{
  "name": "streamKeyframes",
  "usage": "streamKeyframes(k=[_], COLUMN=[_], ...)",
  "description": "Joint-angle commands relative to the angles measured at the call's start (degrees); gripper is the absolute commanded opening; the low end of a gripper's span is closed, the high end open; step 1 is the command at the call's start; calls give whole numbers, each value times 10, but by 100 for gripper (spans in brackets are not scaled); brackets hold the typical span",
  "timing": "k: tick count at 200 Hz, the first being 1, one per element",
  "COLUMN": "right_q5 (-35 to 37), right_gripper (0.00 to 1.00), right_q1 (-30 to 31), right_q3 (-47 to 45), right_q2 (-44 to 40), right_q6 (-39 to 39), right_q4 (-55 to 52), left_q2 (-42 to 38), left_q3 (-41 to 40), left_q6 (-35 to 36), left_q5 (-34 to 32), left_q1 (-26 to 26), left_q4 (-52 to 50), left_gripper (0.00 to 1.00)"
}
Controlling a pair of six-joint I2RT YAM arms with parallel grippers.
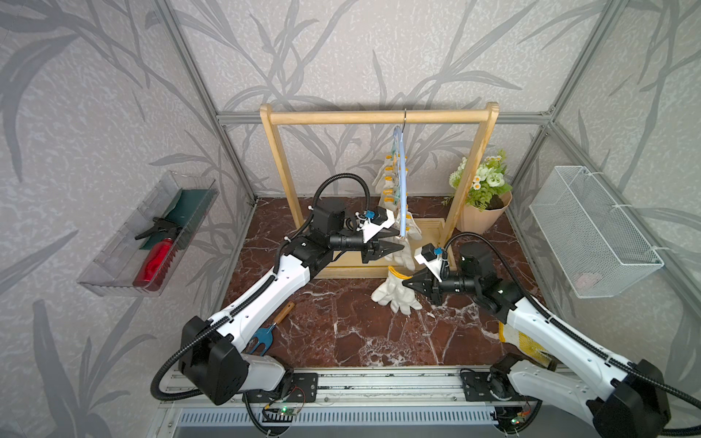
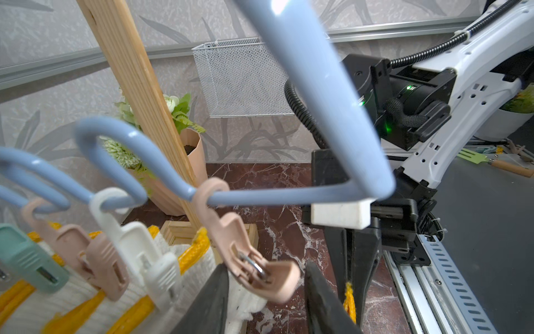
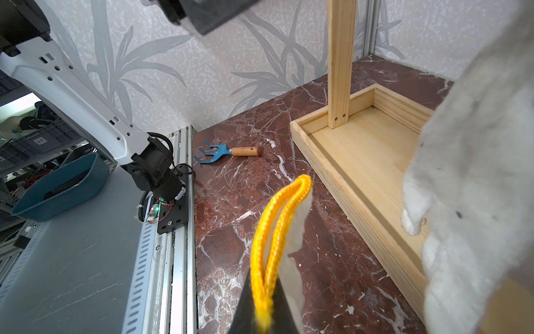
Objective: Clip the gloves onto a hanger to dry
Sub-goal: Open the clamp at the hanger.
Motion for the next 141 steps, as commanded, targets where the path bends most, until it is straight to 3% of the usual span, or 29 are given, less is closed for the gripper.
streamKeyframes(k=[1, 88, 141], right_q5=[-3, 0, 6], right_gripper=[0, 0, 0], right_q1=[-1, -1, -1], right_q3=[11, -2, -5], right_q2=[-2, -23, -27], right_q6=[3, 4, 5], right_q4=[6, 6, 9], left_q2=[12, 28, 14], left_q3=[25, 20, 15], left_q6=[-18, -73, -54], left_q5=[36, 67, 91], left_q1=[2, 2, 2], left_q4=[52, 147, 114], left_gripper=[44, 45, 44])
